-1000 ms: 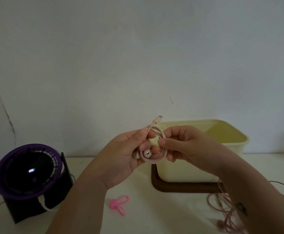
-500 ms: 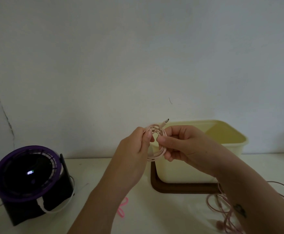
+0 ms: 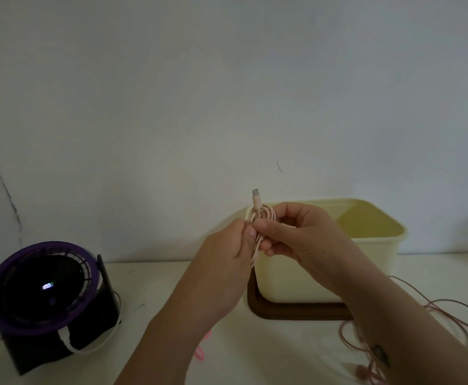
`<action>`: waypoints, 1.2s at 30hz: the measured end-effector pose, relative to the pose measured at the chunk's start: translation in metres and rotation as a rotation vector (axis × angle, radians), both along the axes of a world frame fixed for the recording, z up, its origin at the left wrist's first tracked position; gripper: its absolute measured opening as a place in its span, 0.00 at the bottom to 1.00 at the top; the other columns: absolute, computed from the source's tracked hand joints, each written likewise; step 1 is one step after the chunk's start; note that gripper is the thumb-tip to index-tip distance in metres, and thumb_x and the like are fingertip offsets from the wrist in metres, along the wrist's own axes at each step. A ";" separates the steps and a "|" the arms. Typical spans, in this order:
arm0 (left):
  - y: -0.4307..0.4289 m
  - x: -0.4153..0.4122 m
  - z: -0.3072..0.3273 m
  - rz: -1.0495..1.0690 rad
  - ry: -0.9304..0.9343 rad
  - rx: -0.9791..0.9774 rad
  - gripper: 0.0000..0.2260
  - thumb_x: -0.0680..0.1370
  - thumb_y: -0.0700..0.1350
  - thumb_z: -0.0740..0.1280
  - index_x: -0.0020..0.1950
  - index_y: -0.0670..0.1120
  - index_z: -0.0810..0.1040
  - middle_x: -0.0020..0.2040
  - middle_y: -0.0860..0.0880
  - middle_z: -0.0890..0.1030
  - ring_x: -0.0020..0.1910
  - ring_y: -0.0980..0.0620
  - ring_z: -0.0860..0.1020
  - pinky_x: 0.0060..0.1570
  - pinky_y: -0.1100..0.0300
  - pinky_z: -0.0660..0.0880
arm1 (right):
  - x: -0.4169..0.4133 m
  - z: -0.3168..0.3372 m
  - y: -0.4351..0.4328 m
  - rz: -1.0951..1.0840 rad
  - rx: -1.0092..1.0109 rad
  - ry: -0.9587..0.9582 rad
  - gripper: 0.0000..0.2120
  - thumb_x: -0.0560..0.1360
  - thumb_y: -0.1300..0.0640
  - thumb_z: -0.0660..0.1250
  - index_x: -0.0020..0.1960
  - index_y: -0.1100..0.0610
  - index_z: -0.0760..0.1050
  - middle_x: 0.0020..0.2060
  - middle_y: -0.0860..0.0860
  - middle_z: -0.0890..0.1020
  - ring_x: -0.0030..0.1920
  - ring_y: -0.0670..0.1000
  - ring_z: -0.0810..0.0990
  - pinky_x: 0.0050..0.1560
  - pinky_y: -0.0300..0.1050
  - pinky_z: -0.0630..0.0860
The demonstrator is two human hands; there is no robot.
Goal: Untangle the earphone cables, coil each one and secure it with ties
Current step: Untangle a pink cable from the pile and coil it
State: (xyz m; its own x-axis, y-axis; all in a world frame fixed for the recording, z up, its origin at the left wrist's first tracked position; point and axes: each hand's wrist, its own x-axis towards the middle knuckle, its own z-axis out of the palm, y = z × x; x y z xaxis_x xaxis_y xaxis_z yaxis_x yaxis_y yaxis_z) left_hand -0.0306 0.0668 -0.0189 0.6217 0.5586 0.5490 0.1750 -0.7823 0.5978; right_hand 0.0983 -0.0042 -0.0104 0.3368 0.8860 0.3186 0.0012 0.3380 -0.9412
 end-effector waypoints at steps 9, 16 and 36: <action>0.000 -0.007 0.005 -0.156 0.094 -0.181 0.19 0.82 0.49 0.53 0.33 0.57 0.73 0.25 0.64 0.74 0.26 0.65 0.71 0.30 0.70 0.65 | -0.002 0.001 -0.001 0.045 -0.065 0.044 0.10 0.62 0.61 0.72 0.41 0.66 0.77 0.28 0.56 0.80 0.28 0.49 0.78 0.32 0.36 0.77; 0.004 -0.003 0.003 -0.139 0.151 -0.300 0.20 0.82 0.45 0.54 0.32 0.54 0.74 0.24 0.59 0.73 0.26 0.61 0.70 0.32 0.65 0.66 | -0.007 -0.007 0.007 -0.054 -0.057 0.032 0.05 0.67 0.69 0.72 0.38 0.65 0.76 0.26 0.56 0.79 0.26 0.49 0.77 0.32 0.39 0.78; 0.004 -0.035 -0.010 -0.063 0.316 0.077 0.10 0.81 0.48 0.55 0.41 0.56 0.68 0.36 0.57 0.72 0.37 0.60 0.73 0.37 0.70 0.67 | -0.024 -0.008 0.005 -0.029 0.053 -0.227 0.05 0.70 0.69 0.70 0.40 0.61 0.79 0.30 0.55 0.80 0.29 0.48 0.78 0.33 0.36 0.76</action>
